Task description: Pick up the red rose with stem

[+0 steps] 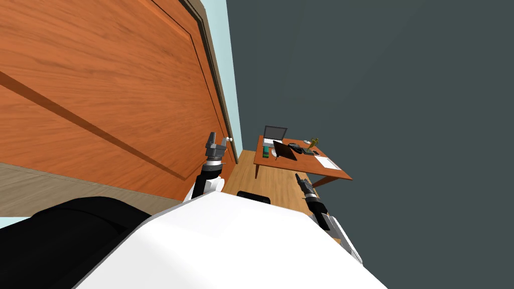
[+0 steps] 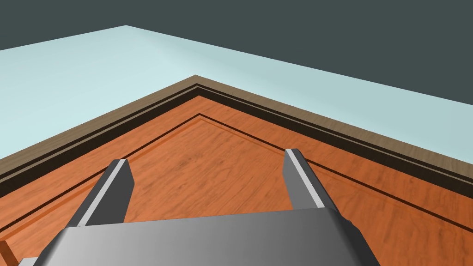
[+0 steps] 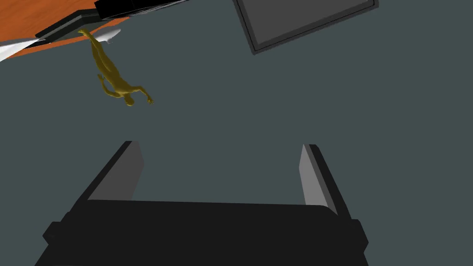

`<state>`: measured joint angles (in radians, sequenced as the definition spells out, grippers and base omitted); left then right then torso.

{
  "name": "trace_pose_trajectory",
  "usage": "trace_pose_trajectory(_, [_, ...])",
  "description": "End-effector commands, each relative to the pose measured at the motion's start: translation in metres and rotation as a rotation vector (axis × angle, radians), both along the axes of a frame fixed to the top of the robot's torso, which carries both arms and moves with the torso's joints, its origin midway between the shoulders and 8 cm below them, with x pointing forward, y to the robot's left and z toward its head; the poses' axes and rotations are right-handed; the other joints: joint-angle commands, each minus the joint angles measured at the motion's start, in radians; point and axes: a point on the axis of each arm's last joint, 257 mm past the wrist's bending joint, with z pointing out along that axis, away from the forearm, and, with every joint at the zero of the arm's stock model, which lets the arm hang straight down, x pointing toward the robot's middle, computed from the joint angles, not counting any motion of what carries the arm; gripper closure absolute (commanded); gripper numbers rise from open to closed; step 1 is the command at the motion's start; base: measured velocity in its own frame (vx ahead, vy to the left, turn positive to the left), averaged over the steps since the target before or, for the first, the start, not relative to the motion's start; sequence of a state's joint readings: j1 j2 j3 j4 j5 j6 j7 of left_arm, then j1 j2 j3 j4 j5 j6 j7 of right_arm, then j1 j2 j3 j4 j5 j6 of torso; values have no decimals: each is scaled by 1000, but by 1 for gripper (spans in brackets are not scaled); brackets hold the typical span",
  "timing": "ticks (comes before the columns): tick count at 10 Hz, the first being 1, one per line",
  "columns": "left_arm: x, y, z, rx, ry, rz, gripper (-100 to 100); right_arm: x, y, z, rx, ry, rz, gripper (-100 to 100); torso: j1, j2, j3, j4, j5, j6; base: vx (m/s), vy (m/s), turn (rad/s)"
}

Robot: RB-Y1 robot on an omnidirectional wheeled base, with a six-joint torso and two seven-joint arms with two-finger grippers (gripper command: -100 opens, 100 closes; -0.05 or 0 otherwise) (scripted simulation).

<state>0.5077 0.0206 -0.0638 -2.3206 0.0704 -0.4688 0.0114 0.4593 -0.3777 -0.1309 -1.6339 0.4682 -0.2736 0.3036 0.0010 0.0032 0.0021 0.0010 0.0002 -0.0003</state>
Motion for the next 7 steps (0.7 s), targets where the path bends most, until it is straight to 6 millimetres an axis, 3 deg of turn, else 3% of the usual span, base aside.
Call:
trace_pose_trajectory(1, [0,0,0,0,0,0,0,-6,-17,-23,-109,77,-2,-100,0,0,0,0,0,0,-37,25,67])
trace_pose_trajectory(2, [0,0,0,0,0,0,0,-8,-19,-27,-108,86,-6,-100,1,-1,0,0,0,0,-17,18,18])
trace_pose_trajectory(5, [0,0,0,0,0,0,0,-16,-51,-65,-328,222,21,-100,1,-4,-2,-1,0,0,20,25,101])
trace_pose_trajectory(7, [0,0,0,0,0,0,0,-19,-62,-75,-407,267,37,-100,1,-6,-3,-1,0,0,34,22,59])
